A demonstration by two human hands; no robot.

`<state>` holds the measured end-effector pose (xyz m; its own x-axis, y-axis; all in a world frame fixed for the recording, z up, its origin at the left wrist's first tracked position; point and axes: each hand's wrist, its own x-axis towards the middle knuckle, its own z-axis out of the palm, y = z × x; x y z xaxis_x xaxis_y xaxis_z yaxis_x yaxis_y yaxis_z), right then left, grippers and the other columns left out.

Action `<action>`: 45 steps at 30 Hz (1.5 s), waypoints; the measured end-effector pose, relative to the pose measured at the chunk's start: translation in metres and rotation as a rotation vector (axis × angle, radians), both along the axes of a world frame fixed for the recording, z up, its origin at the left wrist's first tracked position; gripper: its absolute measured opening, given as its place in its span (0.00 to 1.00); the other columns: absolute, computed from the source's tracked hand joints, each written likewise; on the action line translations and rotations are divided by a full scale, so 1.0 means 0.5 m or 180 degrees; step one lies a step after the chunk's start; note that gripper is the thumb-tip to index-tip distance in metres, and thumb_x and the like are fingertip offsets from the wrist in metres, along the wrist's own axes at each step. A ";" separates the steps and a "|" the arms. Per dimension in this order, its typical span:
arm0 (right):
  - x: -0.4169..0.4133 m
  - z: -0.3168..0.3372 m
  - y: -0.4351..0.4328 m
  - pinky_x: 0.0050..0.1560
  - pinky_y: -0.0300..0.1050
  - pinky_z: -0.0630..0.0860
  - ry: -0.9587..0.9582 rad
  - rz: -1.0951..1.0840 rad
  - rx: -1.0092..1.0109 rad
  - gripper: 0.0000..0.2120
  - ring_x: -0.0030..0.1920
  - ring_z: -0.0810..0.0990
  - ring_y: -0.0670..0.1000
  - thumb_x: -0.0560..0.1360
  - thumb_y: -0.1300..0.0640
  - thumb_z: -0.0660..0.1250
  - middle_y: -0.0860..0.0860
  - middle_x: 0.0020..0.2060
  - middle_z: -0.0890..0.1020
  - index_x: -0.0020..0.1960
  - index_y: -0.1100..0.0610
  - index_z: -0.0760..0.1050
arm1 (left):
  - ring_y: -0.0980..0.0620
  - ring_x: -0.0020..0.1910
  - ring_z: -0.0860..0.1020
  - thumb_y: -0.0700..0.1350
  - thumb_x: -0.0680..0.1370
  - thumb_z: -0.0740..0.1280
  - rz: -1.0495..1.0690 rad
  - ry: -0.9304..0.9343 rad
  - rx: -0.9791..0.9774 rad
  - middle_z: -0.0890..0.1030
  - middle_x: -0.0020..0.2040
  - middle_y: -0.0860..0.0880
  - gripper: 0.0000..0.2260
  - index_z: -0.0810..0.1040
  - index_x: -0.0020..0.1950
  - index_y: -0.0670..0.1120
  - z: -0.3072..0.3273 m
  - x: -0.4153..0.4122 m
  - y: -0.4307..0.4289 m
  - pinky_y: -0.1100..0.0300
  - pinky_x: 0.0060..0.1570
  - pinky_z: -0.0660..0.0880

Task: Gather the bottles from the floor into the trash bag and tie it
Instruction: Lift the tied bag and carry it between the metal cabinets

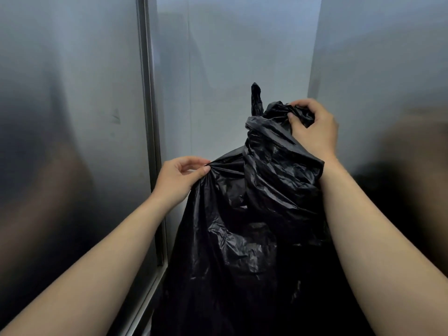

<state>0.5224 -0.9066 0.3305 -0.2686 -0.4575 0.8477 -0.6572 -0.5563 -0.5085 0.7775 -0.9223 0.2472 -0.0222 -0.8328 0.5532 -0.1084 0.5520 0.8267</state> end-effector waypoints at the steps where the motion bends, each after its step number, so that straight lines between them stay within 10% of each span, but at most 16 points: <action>1: 0.002 -0.016 -0.005 0.46 0.21 0.64 0.0009 0.0016 0.0039 0.08 0.48 0.76 0.43 0.74 0.60 0.66 0.45 0.46 0.80 0.50 0.50 0.78 | 0.64 0.29 0.77 0.40 0.72 0.72 -0.0032 -0.0029 0.0060 0.83 0.34 0.55 0.07 0.83 0.40 0.53 -0.016 0.003 -0.004 0.73 0.29 0.70; 8: 0.020 -0.230 -0.043 0.55 0.38 0.71 -0.0017 0.0119 0.0574 0.09 0.51 0.77 0.47 0.74 0.61 0.67 0.46 0.46 0.78 0.48 0.47 0.76 | 0.64 0.33 0.80 0.36 0.72 0.72 -0.0190 -0.0502 0.0577 0.83 0.34 0.59 0.11 0.81 0.40 0.53 -0.236 0.012 0.000 0.73 0.37 0.74; 13: 0.036 -0.340 -0.065 0.50 0.22 0.64 0.0021 0.0148 0.0711 0.09 0.50 0.75 0.45 0.74 0.61 0.66 0.49 0.48 0.80 0.50 0.49 0.78 | 0.57 0.43 0.83 0.39 0.73 0.72 -0.0098 -0.0601 0.0732 0.85 0.41 0.55 0.09 0.82 0.44 0.54 -0.351 0.035 0.007 0.68 0.48 0.76; 27: 0.105 -0.582 -0.016 0.44 0.21 0.64 0.0492 0.0539 0.1293 0.09 0.43 0.69 0.39 0.76 0.57 0.66 0.50 0.49 0.72 0.55 0.49 0.76 | 0.60 0.52 0.80 0.55 0.73 0.70 0.0226 -0.0187 0.1081 0.82 0.52 0.53 0.10 0.79 0.53 0.60 -0.448 0.058 0.051 0.68 0.49 0.73; 36: 0.108 -0.851 0.081 0.54 0.42 0.72 0.0943 0.0766 0.2731 0.15 0.57 0.75 0.53 0.76 0.49 0.66 0.50 0.61 0.68 0.61 0.48 0.73 | 0.63 0.61 0.73 0.67 0.64 0.66 0.0154 -0.0987 0.1677 0.78 0.59 0.60 0.28 0.74 0.62 0.60 -0.616 0.036 0.130 0.63 0.60 0.69; 45: 0.122 -0.872 0.134 0.70 0.45 0.58 0.0801 0.1044 0.3033 0.26 0.74 0.55 0.51 0.71 0.46 0.71 0.48 0.74 0.55 0.67 0.42 0.69 | 0.62 0.63 0.71 0.65 0.65 0.67 0.0017 -0.1125 0.1729 0.76 0.62 0.59 0.27 0.73 0.63 0.59 -0.647 0.037 0.177 0.62 0.63 0.68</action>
